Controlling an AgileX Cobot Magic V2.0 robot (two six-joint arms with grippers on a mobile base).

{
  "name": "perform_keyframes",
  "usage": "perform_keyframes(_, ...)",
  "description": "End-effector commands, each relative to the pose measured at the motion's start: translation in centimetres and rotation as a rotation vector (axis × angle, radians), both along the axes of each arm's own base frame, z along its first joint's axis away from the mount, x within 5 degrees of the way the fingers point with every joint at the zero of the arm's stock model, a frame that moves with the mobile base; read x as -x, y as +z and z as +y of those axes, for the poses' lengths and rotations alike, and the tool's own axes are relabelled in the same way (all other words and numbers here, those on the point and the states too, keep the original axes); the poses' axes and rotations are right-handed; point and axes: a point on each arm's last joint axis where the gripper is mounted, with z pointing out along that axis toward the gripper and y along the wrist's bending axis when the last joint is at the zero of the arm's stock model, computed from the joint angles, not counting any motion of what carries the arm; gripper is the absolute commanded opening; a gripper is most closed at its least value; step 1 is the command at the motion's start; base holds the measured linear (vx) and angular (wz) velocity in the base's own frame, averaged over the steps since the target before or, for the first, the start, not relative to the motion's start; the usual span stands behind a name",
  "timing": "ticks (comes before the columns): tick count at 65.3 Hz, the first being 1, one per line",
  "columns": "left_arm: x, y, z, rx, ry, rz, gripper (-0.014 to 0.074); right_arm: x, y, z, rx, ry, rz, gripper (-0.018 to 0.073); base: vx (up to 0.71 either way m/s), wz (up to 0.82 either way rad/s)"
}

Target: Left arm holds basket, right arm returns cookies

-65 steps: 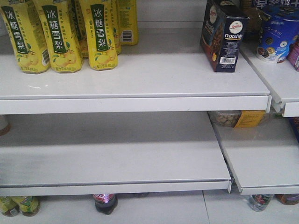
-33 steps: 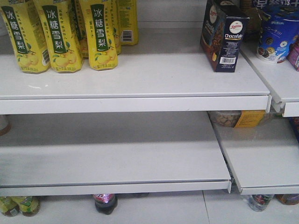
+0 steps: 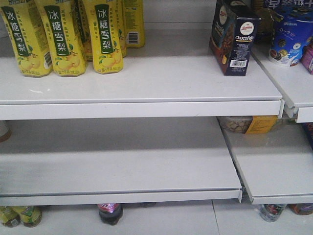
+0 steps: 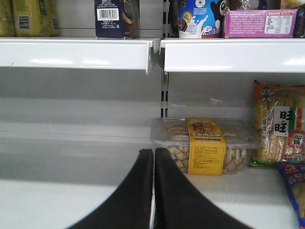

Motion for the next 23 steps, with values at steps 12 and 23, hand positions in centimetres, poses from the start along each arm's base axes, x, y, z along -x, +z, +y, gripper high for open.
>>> perform_keyframes(12, 0.02, 0.77, 0.04, -0.029, 0.003, -0.120, -0.0006, 0.12, 0.64, 0.04, -0.002, 0.006, -0.077, -0.0008, 0.00, 0.00)
perform_keyframes(23, 0.02, 0.77, 0.04, -0.029, 0.003, -0.120, -0.0006, 0.12, 0.64, 0.04, -0.002, 0.006, -0.077, -0.0008, 0.00, 0.00)
